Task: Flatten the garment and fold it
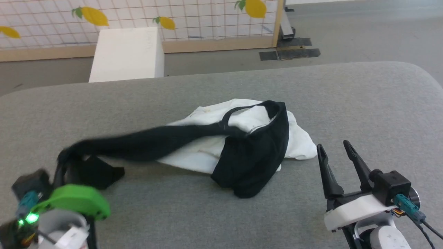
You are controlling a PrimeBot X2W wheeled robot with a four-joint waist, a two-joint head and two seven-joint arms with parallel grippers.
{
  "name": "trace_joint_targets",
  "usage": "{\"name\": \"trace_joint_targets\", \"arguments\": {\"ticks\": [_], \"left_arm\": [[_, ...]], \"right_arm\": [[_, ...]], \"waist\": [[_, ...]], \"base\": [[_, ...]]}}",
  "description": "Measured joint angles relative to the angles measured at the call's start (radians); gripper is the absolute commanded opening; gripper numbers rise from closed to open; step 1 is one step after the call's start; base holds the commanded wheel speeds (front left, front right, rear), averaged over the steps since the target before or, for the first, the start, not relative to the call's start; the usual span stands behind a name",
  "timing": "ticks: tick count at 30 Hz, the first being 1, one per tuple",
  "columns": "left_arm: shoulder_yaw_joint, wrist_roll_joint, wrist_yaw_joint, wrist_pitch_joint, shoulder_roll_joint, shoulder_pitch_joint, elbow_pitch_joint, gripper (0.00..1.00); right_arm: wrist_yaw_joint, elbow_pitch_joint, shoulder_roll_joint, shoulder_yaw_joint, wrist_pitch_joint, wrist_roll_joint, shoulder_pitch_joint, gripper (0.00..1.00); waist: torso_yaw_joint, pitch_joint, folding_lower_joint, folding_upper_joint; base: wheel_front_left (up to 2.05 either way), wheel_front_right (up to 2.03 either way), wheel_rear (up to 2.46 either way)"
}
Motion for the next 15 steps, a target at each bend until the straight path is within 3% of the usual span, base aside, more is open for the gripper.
{"name": "trace_joint_targets", "arguments": {"ticks": [2,3,4,5,8,12,15], "left_arm": [[0.033,-0.022,0.019,0.021,0.003,0.05,0.028,0.0],[0.044,-0.046,0.025,0.037,-0.001,0.075,0.046,0.05],[0.044,-0.072,0.02,0.053,-0.005,0.095,0.061,0.46],[0.044,-0.092,0.006,0.053,-0.014,0.11,0.07,1.0],[0.029,-0.13,-0.045,0.031,-0.047,0.116,0.085,1.0],[0.015,-0.129,-0.11,-0.11,-0.092,0.106,0.087,1.0],[-0.014,-0.104,-0.156,-0.19,-0.132,0.082,0.094,1.0]], "right_arm": [[0.0,-0.002,0.0,0.0,0.006,-0.002,0.0,1.0],[0.0,-0.002,0.0,0.0,0.011,-0.003,0.0,1.0],[0.0,-0.002,0.0,-0.001,0.02,-0.006,0.0,1.0],[0.0,-0.003,0.0,-0.004,0.03,-0.009,0.0,1.0],[0.0,-0.003,0.0,-0.007,0.057,-0.016,0.0,1.0],[0.0,-0.002,0.0,-0.008,0.109,-0.02,0.001,1.0],[0.0,0.027,0.0,0.023,0.224,-0.002,0.0,1.0]], "waist": [[0.014,0.001,0.0,0.0],[0.022,0.003,0.0,0.0],[0.029,0.004,0.0,0.0],[0.037,0.005,0.0,0.0],[0.06,0.008,0.0,0.0],[0.093,0.013,0.0,0.0],[0.126,0.019,0.0,0.0]], "base": [[0.0,0.0,0.0],[0.0,0.0,0.0],[0.0,0.0,0.0],[0.0,0.0,0.0],[0.0,0.0,0.0],[0.0,0.0,0.0],[0.0,0.0,0.0]]}}
